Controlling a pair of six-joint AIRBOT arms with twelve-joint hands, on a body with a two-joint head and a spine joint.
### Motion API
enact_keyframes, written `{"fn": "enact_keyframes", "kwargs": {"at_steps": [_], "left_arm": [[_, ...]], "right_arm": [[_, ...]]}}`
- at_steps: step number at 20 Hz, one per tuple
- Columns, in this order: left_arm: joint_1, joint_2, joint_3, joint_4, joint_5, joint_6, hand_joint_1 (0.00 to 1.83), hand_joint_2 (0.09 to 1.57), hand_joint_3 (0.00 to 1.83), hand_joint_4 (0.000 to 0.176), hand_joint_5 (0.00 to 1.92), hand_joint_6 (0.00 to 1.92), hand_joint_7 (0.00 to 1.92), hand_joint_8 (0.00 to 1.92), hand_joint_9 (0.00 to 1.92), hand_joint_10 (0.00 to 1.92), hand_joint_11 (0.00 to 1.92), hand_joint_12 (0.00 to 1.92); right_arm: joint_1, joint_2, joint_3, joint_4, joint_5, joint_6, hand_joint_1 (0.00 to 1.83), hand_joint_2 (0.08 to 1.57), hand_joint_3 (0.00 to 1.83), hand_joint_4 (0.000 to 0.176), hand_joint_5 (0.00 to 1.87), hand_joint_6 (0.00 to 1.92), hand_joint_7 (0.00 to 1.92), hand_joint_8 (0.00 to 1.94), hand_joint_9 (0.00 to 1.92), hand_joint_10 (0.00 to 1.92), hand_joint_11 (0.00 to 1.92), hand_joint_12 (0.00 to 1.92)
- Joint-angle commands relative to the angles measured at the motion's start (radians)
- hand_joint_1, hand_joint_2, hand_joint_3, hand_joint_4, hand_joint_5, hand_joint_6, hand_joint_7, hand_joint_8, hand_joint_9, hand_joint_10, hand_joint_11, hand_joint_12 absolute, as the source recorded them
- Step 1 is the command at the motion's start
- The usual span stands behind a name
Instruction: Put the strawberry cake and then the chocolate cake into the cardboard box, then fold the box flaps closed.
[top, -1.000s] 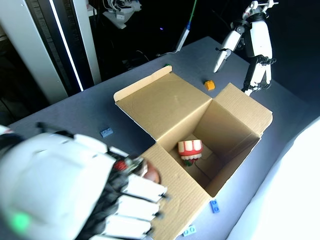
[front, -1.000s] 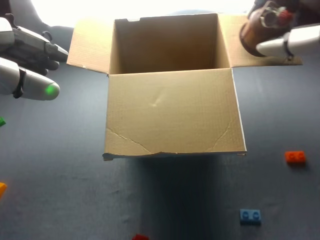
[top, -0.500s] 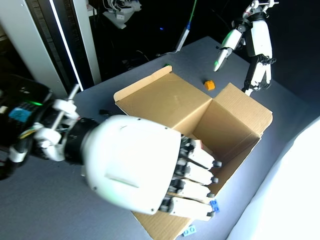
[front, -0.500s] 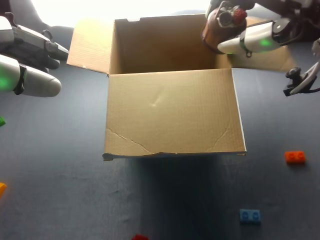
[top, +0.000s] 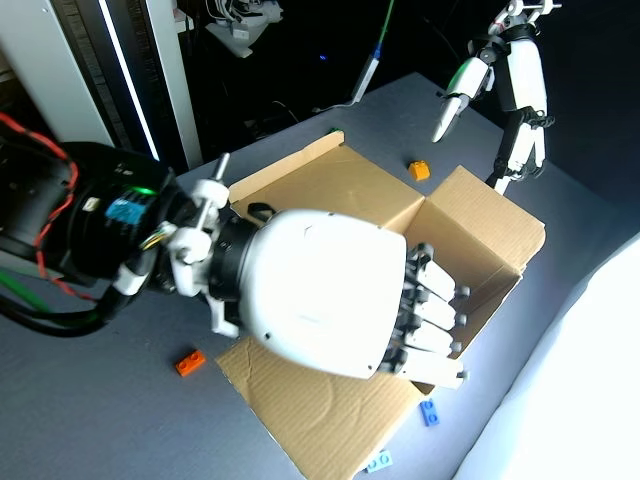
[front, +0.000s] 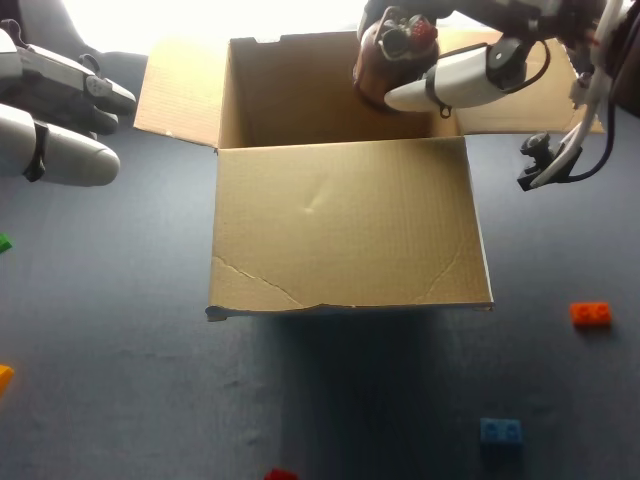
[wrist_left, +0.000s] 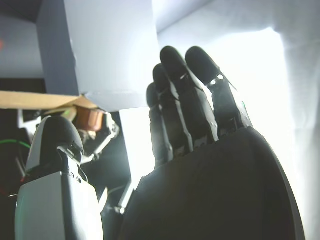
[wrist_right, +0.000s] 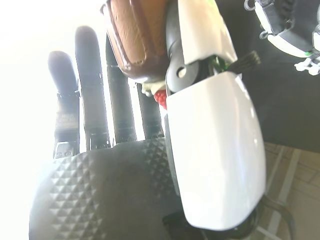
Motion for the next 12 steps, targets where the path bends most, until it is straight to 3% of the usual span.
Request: {"fn": "enact_keyframes", "kwargs": {"at_steps": [1,3,6,9,11,12], "left_arm": [[-0.004,0.006,0.001,-0.037,0.042,-0.006,0.65,1.05,0.00,0.002,0.46,0.00,0.56,0.00,0.48,0.46,0.11,1.41],[0.001,0.004,-0.002,-0.051,0.041,-0.006,0.66,1.05,0.00,0.001,0.46,0.00,0.55,0.00,0.48,0.45,0.10,1.40],[0.009,-0.002,-0.007,-0.075,0.041,-0.006,0.65,1.04,0.00,0.009,0.46,0.00,0.56,0.00,0.48,0.45,0.08,1.42],[0.010,-0.006,-0.012,-0.086,0.042,-0.006,0.68,1.04,0.00,0.002,0.48,0.01,0.59,0.01,0.50,0.45,0.10,1.42],[0.011,-0.007,-0.015,-0.091,0.042,-0.006,0.69,1.04,0.00,0.004,0.48,0.01,0.59,0.01,0.50,0.45,0.09,1.42],[0.011,-0.007,-0.015,-0.092,0.042,-0.006,0.69,1.04,0.00,0.001,0.48,0.01,0.59,0.01,0.52,0.43,0.10,1.40]], "right_arm": [[0.018,0.005,0.006,-0.019,0.107,0.003,1.18,1.19,0.00,0.000,0.82,1.15,0.87,1.28,0.60,1.27,0.31,1.74],[0.016,-0.012,0.019,-0.028,0.097,0.001,1.20,1.17,0.00,0.000,0.88,1.05,0.89,1.27,0.60,1.23,0.30,1.77],[0.015,-0.040,0.052,-0.038,0.089,0.000,1.19,1.18,0.00,0.000,0.86,1.09,0.84,1.32,0.62,1.22,0.34,1.73],[0.013,-0.060,0.076,-0.057,0.076,0.000,1.19,1.17,0.00,0.021,0.88,1.11,0.86,1.23,0.66,1.12,0.37,1.68],[0.011,-0.067,0.078,-0.080,0.076,0.000,1.17,1.19,0.00,0.020,0.84,1.17,0.82,1.30,0.63,1.16,0.37,1.70],[0.010,-0.070,0.078,-0.087,0.076,0.000,1.18,1.20,0.00,0.000,0.81,1.17,0.84,1.31,0.63,1.19,0.38,1.71]]}}
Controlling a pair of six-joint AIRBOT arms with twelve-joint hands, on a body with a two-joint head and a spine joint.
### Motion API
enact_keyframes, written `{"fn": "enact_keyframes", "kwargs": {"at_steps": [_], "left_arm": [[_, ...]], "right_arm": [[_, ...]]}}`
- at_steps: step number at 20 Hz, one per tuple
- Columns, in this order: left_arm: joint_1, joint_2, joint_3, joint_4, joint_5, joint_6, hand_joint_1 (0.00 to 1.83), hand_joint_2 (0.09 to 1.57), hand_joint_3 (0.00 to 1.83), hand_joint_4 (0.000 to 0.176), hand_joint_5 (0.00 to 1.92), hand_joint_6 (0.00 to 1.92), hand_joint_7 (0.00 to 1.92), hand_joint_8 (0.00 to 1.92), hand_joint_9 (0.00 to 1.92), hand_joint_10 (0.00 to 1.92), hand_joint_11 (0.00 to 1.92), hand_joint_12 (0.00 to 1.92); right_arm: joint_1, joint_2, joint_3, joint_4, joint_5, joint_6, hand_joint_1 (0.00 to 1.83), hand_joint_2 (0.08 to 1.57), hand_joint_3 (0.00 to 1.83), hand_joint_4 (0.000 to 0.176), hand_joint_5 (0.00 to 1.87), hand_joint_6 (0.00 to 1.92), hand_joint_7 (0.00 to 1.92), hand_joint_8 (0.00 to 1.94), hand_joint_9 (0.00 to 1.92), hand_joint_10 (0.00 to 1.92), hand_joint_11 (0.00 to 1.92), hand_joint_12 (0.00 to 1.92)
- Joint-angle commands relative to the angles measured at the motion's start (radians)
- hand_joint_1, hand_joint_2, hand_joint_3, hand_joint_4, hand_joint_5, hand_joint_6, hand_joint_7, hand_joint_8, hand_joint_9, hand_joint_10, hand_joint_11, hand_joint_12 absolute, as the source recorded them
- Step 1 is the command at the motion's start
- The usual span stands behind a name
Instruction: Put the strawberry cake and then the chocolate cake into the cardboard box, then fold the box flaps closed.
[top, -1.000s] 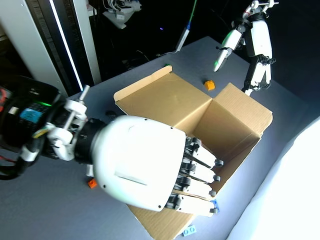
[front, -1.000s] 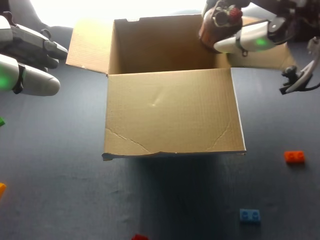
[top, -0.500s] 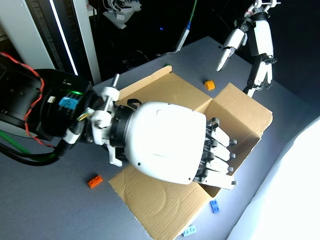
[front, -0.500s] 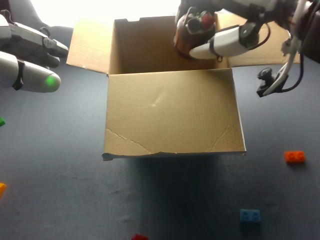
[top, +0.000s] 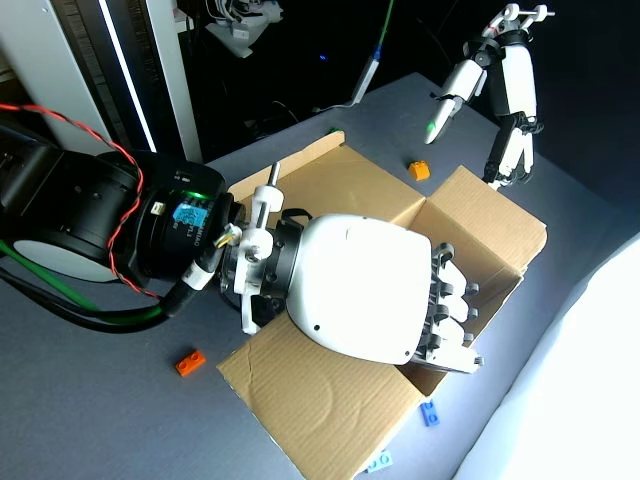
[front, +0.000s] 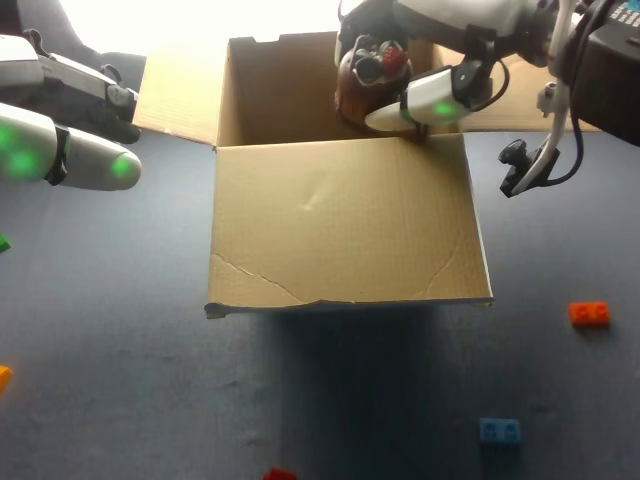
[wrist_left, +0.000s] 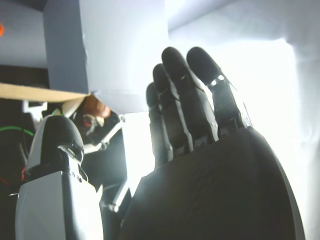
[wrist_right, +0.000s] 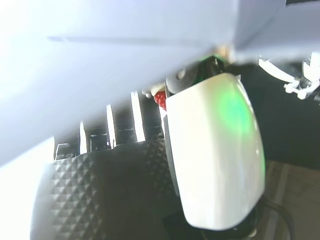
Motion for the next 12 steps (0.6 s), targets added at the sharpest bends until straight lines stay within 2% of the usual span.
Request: {"fn": "enact_keyframes", "kwargs": {"at_steps": [1,2,4,5,6,7,8,9,10,11,12], "left_arm": [[-0.009,0.006,0.000,-0.026,0.038,-0.005,0.65,1.04,0.00,0.001,0.47,0.00,0.59,0.01,0.52,0.42,0.10,1.39],[-0.009,0.006,0.001,-0.026,0.038,-0.005,0.65,1.04,0.00,0.000,0.47,0.00,0.60,0.00,0.53,0.39,0.09,1.41],[-0.007,0.006,0.002,-0.028,0.038,-0.005,0.68,1.03,0.00,0.012,0.46,0.00,0.59,0.00,0.53,0.38,0.08,1.40],[-0.007,0.006,0.004,-0.029,0.038,-0.005,0.68,1.03,0.00,0.014,0.46,0.00,0.59,0.00,0.53,0.37,0.08,1.40],[-0.007,0.005,0.004,-0.029,0.038,-0.005,0.67,1.03,0.00,0.016,0.46,0.00,0.59,0.00,0.53,0.37,0.08,1.39],[-0.007,0.005,0.005,-0.029,0.038,-0.005,0.67,1.03,0.00,0.014,0.47,0.00,0.59,0.00,0.54,0.37,0.08,1.39],[-0.007,0.005,0.005,-0.029,0.038,-0.005,0.68,1.03,0.00,0.013,0.46,0.00,0.59,0.00,0.53,0.37,0.08,1.39],[-0.007,0.005,0.005,-0.029,0.038,-0.005,0.68,1.03,0.00,0.012,0.47,0.00,0.60,0.00,0.54,0.36,0.07,1.41],[-0.007,0.005,0.005,-0.029,0.038,-0.005,0.68,1.03,0.00,0.009,0.46,0.00,0.60,0.00,0.54,0.36,0.08,1.42],[-0.007,0.005,0.005,-0.029,0.038,-0.005,0.67,1.04,0.00,0.008,0.46,0.00,0.60,0.00,0.54,0.36,0.08,1.42],[-0.007,0.005,0.005,-0.029,0.038,-0.005,0.68,1.03,0.00,0.004,0.47,0.00,0.59,0.00,0.53,0.36,0.07,1.44]], "right_arm": [[0.009,0.008,0.005,-0.005,0.127,0.000,1.18,1.19,0.00,0.000,0.82,1.15,0.86,1.30,0.62,1.21,0.36,1.73],[0.008,0.005,0.007,-0.005,0.127,-0.003,1.18,1.20,0.00,0.000,0.81,1.15,0.85,1.32,0.61,1.25,0.33,1.78],[0.010,0.005,0.007,-0.005,0.127,-0.003,1.17,1.23,0.00,0.000,0.71,1.23,0.83,1.40,0.55,1.31,0.28,1.84],[0.012,0.005,0.007,-0.005,0.125,-0.003,1.17,1.23,0.00,0.000,0.72,1.24,0.84,1.35,0.58,1.27,0.33,1.81],[0.013,0.005,0.007,-0.005,0.124,-0.003,1.04,1.23,0.00,0.000,0.75,1.30,0.73,0.91,0.58,1.18,0.32,1.74],[0.012,0.005,0.007,-0.005,0.122,-0.003,0.92,1.16,0.00,0.000,0.55,0.74,0.69,0.56,0.54,1.07,0.28,1.68],[0.012,0.004,0.007,-0.005,0.119,-0.003,0.80,1.09,0.00,0.000,0.45,0.35,0.64,0.25,0.51,0.84,0.19,1.61],[0.011,0.004,0.007,-0.005,0.118,-0.003,0.75,1.06,0.00,0.000,0.42,0.15,0.64,0.09,0.53,0.68,0.16,1.55],[0.011,0.004,0.007,-0.005,0.117,-0.003,0.71,1.00,0.00,0.000,0.34,0.04,0.57,0.02,0.56,0.46,0.14,1.46],[0.011,0.003,0.007,-0.007,0.117,-0.003,0.66,0.97,0.00,0.000,0.26,0.01,0.48,0.00,0.57,0.27,0.14,1.35],[0.011,0.003,0.007,-0.010,0.117,-0.003,0.63,0.97,0.00,0.002,0.21,0.00,0.43,0.00,0.56,0.17,0.13,1.28]]}}
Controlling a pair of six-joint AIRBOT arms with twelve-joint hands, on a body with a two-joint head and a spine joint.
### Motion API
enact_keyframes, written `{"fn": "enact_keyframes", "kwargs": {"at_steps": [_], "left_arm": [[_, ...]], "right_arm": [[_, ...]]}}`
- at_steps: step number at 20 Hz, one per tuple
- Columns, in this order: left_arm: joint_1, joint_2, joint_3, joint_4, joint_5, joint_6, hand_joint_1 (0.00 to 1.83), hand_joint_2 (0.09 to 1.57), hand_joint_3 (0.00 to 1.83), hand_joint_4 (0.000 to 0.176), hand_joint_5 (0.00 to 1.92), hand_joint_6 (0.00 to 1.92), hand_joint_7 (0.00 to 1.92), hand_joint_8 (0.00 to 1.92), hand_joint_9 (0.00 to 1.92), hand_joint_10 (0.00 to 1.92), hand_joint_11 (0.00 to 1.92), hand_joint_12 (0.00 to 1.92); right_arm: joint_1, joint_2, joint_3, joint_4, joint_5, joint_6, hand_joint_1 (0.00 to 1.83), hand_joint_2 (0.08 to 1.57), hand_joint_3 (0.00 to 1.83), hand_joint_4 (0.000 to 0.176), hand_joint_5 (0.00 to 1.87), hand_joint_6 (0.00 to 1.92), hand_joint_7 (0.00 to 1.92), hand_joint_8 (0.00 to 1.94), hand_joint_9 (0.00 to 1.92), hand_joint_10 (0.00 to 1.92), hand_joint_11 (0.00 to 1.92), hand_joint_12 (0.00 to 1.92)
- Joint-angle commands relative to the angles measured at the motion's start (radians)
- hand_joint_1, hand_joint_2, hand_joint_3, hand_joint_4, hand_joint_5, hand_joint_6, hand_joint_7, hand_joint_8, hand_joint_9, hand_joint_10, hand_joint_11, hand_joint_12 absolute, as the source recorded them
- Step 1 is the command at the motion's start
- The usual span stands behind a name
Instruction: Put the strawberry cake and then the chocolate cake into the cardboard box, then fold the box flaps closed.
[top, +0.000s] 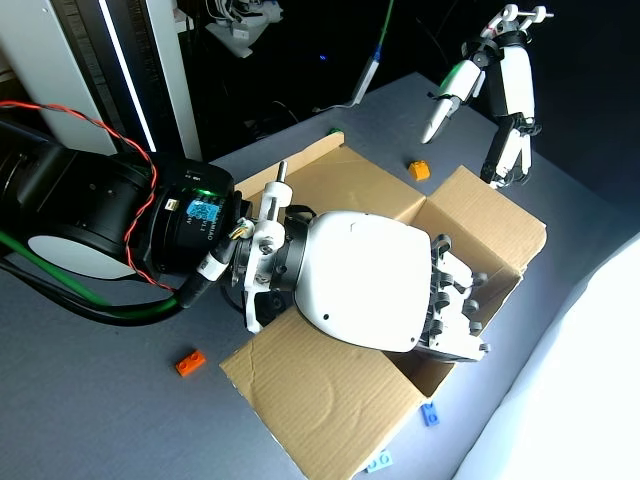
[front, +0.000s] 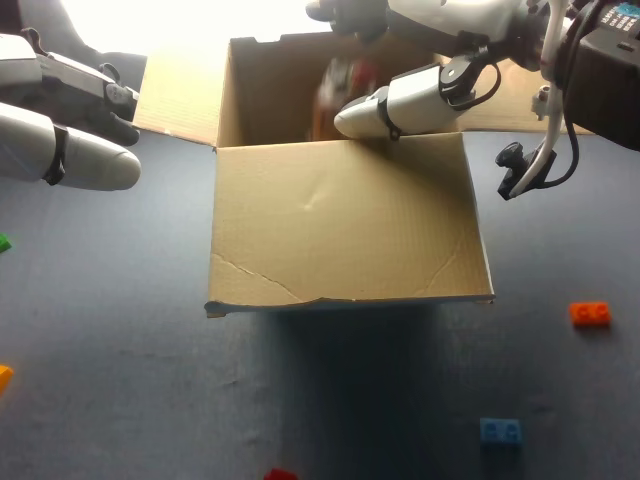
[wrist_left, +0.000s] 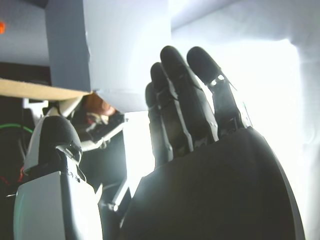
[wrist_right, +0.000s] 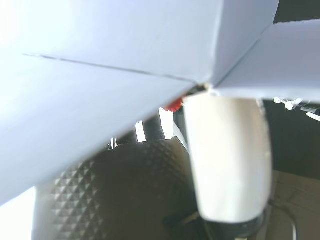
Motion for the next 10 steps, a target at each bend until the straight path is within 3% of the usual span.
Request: {"fn": "enact_keyframes", "kwargs": {"at_steps": [1,9,10], "left_arm": [[-0.007,0.005,0.004,-0.026,0.036,-0.006,0.69,1.03,0.00,0.003,0.47,0.00,0.59,0.00,0.53,0.36,0.06,1.44],[-0.007,0.005,0.002,-0.038,0.027,-0.006,0.66,1.04,0.00,0.012,0.47,0.00,0.59,0.00,0.53,0.37,0.06,1.45],[-0.009,0.005,0.001,-0.042,0.022,-0.006,0.67,1.04,0.00,0.006,0.47,0.00,0.58,0.00,0.54,0.37,0.07,1.43]], "right_arm": [[0.014,0.011,0.003,-0.005,0.123,0.001,0.60,0.94,0.00,0.006,0.19,0.00,0.40,0.00,0.54,0.09,0.11,1.25],[0.038,0.048,-0.018,-0.005,0.103,0.002,0.61,0.94,0.00,0.000,0.19,0.00,0.37,0.00,0.57,0.04,0.11,1.26],[0.040,0.065,-0.035,-0.007,0.098,0.002,0.60,0.95,0.00,0.000,0.19,0.00,0.38,0.00,0.57,0.03,0.10,1.26]]}}
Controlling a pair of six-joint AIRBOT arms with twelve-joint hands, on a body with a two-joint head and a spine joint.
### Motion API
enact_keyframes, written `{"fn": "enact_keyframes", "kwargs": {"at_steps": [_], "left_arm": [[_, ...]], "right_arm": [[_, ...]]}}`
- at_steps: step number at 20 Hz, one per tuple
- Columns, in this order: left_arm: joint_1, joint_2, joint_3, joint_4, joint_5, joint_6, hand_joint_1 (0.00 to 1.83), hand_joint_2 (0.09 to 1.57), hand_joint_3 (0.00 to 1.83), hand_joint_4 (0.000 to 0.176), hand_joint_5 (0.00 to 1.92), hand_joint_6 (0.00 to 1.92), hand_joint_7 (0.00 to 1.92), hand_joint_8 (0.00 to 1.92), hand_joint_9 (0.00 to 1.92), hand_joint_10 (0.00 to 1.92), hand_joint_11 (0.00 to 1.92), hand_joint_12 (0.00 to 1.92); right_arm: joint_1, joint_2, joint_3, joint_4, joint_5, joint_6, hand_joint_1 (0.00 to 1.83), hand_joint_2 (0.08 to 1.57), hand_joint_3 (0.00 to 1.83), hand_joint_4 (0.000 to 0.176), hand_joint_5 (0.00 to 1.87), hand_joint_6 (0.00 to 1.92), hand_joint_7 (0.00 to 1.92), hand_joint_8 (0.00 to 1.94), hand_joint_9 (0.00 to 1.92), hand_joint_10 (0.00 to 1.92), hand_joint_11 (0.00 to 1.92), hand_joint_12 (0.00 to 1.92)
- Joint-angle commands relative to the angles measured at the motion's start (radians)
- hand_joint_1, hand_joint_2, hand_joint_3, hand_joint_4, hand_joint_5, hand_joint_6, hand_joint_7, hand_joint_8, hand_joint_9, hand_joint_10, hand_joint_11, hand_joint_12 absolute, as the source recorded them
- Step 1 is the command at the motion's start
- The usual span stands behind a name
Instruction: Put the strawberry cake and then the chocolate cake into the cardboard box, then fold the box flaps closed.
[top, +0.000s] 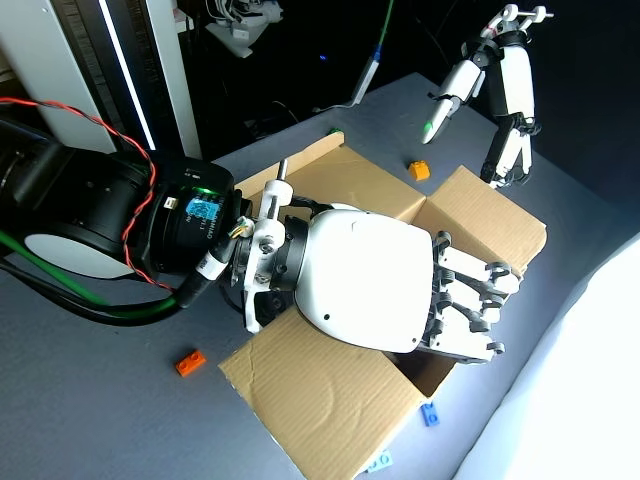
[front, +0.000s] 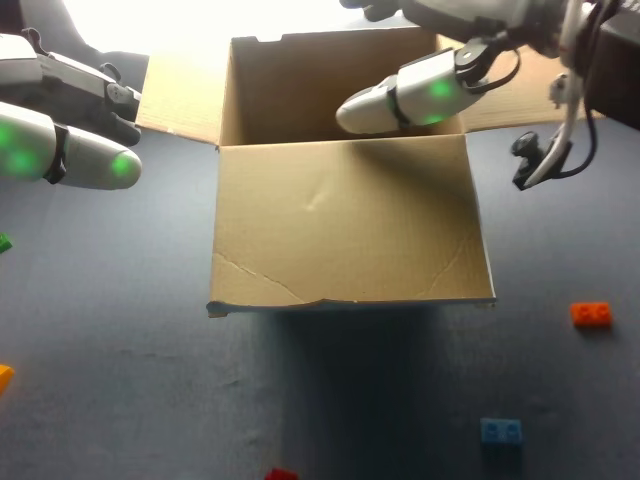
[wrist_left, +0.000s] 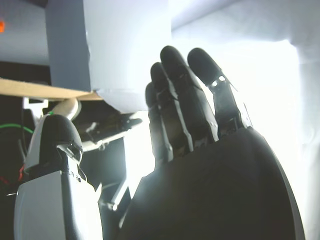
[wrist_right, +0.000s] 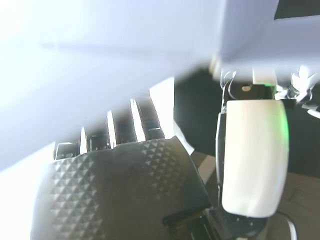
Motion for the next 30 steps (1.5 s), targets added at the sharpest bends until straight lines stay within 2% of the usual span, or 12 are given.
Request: {"fn": "enact_keyframes", "kwargs": {"at_steps": [1,4,5,7,9,11,13,15,21,23,27,30], "left_arm": [[-0.011,0.005,0.001,-0.031,0.021,-0.006,0.66,1.05,0.00,0.003,0.46,0.00,0.58,0.00,0.54,0.36,0.08,1.43],[-0.028,0.004,0.002,-0.042,0.014,-0.006,0.59,1.06,0.00,0.016,0.43,0.00,0.57,0.00,0.53,0.38,0.08,1.46],[-0.031,0.003,0.002,-0.044,0.013,-0.006,0.58,1.06,0.00,0.017,0.43,0.00,0.57,0.00,0.52,0.40,0.07,1.48],[-0.050,-0.004,0.001,-0.054,0.004,-0.006,0.57,1.06,0.00,0.014,0.45,0.01,0.60,0.01,0.53,0.42,0.09,1.48],[-0.073,-0.008,-0.001,-0.054,-0.008,-0.006,0.58,1.07,0.00,0.008,0.47,0.01,0.62,0.01,0.53,0.41,0.10,1.44],[-0.097,-0.014,-0.001,-0.054,-0.027,-0.006,0.54,1.09,0.01,0.011,0.49,0.01,0.63,0.01,0.55,0.40,0.11,1.41],[-0.116,-0.018,-0.002,-0.054,-0.039,-0.005,0.47,1.14,0.00,0.000,0.53,0.01,0.71,0.02,0.54,0.56,0.12,1.46],[-0.134,-0.021,-0.006,-0.051,-0.049,-0.005,0.43,1.17,0.00,0.000,0.63,0.03,0.84,0.09,0.56,0.83,0.16,1.50],[-0.190,-0.088,0.013,0.014,-0.128,-0.003,0.38,1.20,0.00,0.000,0.70,0.00,0.64,0.70,0.54,1.08,0.19,1.61],[-0.196,-0.108,0.019,0.013,-0.131,0.007,0.38,1.20,0.00,0.000,0.69,0.00,0.64,0.68,0.54,1.07,0.20,1.60],[-0.206,-0.156,0.045,-0.008,-0.175,0.056,0.37,1.19,0.00,0.000,0.69,0.00,0.70,0.54,0.56,1.04,0.23,1.58],[-0.192,-0.197,0.081,-0.116,-0.206,0.161,0.39,1.17,0.00,0.000,0.68,0.00,0.73,0.50,0.55,1.05,0.22,1.60]], "right_arm": [[0.015,0.023,-0.008,-0.001,0.116,0.002,0.59,0.96,0.01,0.000,0.22,0.01,0.40,0.01,0.58,0.03,0.09,1.30],[0.014,0.066,-0.047,-0.004,0.106,0.002,0.63,1.04,0.01,0.000,0.45,0.04,0.60,0.03,0.71,0.09,0.05,1.52],[0.015,0.073,-0.053,-0.004,0.105,0.002,0.65,1.07,0.00,0.000,0.54,0.01,0.68,0.01,0.69,0.22,0.03,1.61],[0.015,0.104,-0.080,-0.005,0.099,0.002,0.61,1.15,0.00,0.000,0.71,0.02,0.83,0.02,0.52,0.90,0.10,1.68],[0.016,0.139,-0.108,-0.006,0.097,0.007,0.54,1.20,0.01,0.000,0.83,0.06,0.93,0.07,0.52,1.13,0.23,1.65],[0.019,0.184,-0.137,-0.007,0.098,0.020,0.48,1.23,0.00,0.000,0.88,0.10,0.92,0.22,0.51,1.21,0.28,1.70],[0.021,0.227,-0.158,-0.007,0.101,0.039,0.38,1.24,0.00,0.000,0.87,0.28,0.81,0.62,0.56,1.12,0.32,1.66],[0.021,0.273,-0.174,-0.007,0.110,0.051,0.36,1.25,0.00,0.000,0.89,0.29,0.88,0.46,0.63,0.94,0.32,1.62],[0.017,0.402,-0.180,0.020,0.171,0.054,0.40,1.23,0.00,0.000,0.96,0.24,0.89,0.56,0.57,1.17,0.23,1.82],[-0.008,0.433,-0.179,0.096,0.172,0.038,0.38,1.23,0.00,0.000,0.91,0.30,0.84,0.64,0.54,1.22,0.20,1.84],[-0.123,0.486,-0.179,0.266,0.191,-0.008,0.30,1.24,0.00,0.000,0.87,0.20,0.81,0.56,0.51,1.21,0.21,1.87],[-0.247,0.489,-0.158,0.273,0.256,-0.022,0.31,1.24,0.00,0.000,0.88,0.11,0.82,0.47,0.53,1.13,0.23,1.81]]}}
